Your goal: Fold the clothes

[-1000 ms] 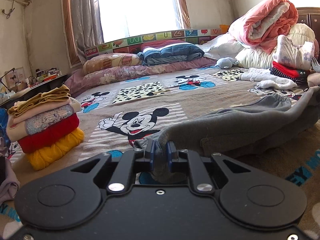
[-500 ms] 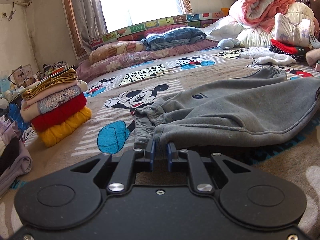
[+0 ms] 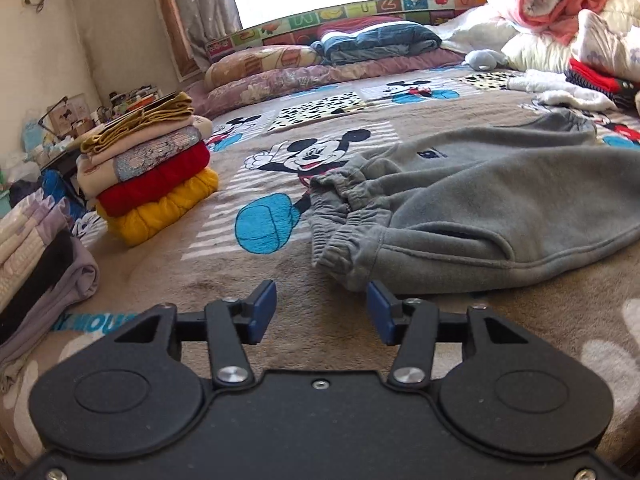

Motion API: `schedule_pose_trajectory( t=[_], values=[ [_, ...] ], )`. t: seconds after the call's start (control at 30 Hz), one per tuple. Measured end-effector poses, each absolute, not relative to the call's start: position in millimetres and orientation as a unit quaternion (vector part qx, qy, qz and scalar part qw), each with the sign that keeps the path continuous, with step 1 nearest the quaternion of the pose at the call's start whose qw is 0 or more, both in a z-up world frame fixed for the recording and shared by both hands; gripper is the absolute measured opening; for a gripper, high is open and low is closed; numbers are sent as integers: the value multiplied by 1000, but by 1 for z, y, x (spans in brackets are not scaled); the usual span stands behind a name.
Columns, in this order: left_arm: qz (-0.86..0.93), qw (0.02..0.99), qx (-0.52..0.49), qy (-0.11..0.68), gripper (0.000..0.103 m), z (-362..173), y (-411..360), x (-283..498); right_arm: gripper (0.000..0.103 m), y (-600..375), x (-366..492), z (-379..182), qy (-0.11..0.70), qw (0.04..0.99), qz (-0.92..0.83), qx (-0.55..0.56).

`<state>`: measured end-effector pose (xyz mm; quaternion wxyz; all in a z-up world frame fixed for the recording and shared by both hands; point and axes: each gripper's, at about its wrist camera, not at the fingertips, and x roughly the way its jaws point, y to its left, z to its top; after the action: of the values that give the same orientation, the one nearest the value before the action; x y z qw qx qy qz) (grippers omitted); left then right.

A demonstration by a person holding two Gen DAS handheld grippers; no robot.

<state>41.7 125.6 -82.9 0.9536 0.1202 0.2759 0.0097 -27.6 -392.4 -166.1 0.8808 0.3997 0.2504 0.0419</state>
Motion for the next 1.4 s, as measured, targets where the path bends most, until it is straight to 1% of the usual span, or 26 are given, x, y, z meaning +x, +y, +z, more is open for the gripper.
schedule_pose_trajectory(
  t=[0.03,0.07,0.1,0.17,0.23,0.3,0.33,0.43,0.53,0.63,0.67,0.7,0.77,1.0,1.03,1.07,1.1,1.13,1.17,1.2,1.23,1.27,1.3,1.4],
  values=[
    [18,955,104,277,55,-79,129,42,41,-400,-28,-171,239,866,44,436],
    [25,956,86,278,57,-75,132,41,45,-406,-28,-176,226,851,48,472],
    [29,958,40,284,61,-72,139,42,49,-411,-29,-181,212,836,51,503],
    [28,953,-59,297,63,-68,154,44,53,-417,-27,-187,188,810,56,552],
    [15,935,-168,311,66,-73,170,47,58,-418,-23,-190,177,796,64,575],
    [-3,900,-289,326,66,-88,185,48,66,-417,-16,-192,171,786,75,590],
    [-11,881,-338,330,66,-97,189,49,67,-417,-11,-192,169,782,81,594],
    [-28,848,-418,326,66,-113,191,50,68,-412,5,-192,175,782,90,592],
    [-36,838,-442,317,66,-118,184,55,68,-407,18,-192,181,784,95,586],
    [-37,839,-443,313,66,-117,174,64,66,-404,29,-194,186,782,100,587],
    [-37,840,-442,313,66,-118,171,66,61,-403,33,-195,188,780,102,588],
    [-37,840,-441,313,66,-118,168,70,54,-404,37,-197,191,776,104,592],
    [-36,842,-438,315,66,-119,161,77,48,-404,45,-202,195,766,108,603],
    [-31,845,-429,316,66,-123,152,90,47,-409,67,-206,184,748,124,625],
    [-26,848,-426,314,62,-123,152,90,47,-409,71,-206,184,747,126,626],
    [-21,851,-422,311,56,-124,152,90,47,-408,74,-206,185,749,126,624],
    [-16,856,-411,313,42,-124,150,91,46,-407,77,-205,186,753,126,618],
    [-12,860,-400,317,33,-125,149,93,44,-404,78,-202,191,764,124,604],
    [-12,861,-397,319,30,-126,148,93,37,-402,80,-200,197,775,121,588],
    [-13,861,-395,320,24,-126,148,93,33,-401,80,-197,193,782,123,580],
    [-18,862,-393,318,17,-125,149,92,32,-400,78,-195,188,787,125,574],
    [-24,864,-394,313,14,-123,150,90,30,-400,77,-192,182,793,128,568],
    [-30,866,-396,304,9,-119,152,88,28,-400,76,-188,172,798,132,562],
    [-47,863,-414,286,7,-111,161,81,27,-405,67,-170,139,816,150,541]
  ],
)
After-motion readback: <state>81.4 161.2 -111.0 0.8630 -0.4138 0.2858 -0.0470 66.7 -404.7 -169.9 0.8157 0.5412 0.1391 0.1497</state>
